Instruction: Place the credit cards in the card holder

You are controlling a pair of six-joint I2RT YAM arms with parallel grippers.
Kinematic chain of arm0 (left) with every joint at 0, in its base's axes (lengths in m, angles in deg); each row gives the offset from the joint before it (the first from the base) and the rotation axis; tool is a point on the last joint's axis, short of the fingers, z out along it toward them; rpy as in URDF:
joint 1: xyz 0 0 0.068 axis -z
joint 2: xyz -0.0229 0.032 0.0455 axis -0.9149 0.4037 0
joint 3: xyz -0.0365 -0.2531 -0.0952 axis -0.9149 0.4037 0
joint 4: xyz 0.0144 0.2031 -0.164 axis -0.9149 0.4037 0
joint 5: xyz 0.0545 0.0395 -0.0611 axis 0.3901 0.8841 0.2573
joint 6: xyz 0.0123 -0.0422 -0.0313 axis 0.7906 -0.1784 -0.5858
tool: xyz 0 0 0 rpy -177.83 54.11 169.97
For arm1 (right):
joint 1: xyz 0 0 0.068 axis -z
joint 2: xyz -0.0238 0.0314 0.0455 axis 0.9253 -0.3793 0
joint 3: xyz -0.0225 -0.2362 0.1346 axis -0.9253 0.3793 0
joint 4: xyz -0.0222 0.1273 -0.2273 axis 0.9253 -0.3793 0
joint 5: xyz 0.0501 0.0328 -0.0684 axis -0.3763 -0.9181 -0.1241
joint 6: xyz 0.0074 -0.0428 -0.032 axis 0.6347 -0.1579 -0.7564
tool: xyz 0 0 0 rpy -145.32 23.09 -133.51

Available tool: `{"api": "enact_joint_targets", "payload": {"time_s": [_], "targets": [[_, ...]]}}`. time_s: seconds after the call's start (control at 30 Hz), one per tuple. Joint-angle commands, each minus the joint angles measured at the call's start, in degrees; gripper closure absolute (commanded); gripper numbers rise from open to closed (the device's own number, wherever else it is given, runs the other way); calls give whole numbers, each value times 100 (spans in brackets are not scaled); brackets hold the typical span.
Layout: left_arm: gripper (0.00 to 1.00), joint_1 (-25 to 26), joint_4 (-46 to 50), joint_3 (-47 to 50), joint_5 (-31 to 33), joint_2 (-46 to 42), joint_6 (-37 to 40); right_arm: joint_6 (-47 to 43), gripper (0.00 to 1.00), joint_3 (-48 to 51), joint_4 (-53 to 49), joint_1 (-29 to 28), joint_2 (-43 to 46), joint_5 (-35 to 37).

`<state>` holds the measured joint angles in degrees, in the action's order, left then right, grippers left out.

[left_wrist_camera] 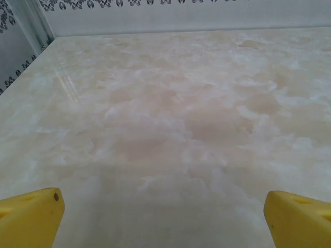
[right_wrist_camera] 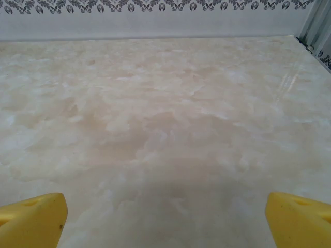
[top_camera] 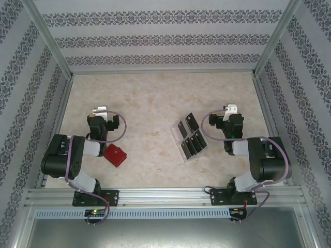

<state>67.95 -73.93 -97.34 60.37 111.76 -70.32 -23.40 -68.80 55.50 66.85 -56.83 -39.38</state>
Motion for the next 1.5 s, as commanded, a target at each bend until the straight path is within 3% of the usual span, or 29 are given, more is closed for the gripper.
{"api": "enact_joint_targets", "payload": {"time_s": [0.0,0.93,1.13,1.27,1.37,1.47], "targets": [[0,-70,-226,53,-39,25,-73,-110,2,-78,36,20,91,-61],[0,-71,-388,144,282,-3,-198,107,2,-46,123,157,163,-101],[0,2,-426,288,364,-216,-149,442,2,-133,-1390,170,1673,779],[0,0,20,8,270,-157,-114,1291,2,-1141,-3679,348,2563,593],[0,12,443,-153,114,-304,7,2138,2,-1460,-4225,471,3046,291],[0,50,1989,-775,94,-870,40,2175,2,-1845,-4690,466,3319,-420]]}}
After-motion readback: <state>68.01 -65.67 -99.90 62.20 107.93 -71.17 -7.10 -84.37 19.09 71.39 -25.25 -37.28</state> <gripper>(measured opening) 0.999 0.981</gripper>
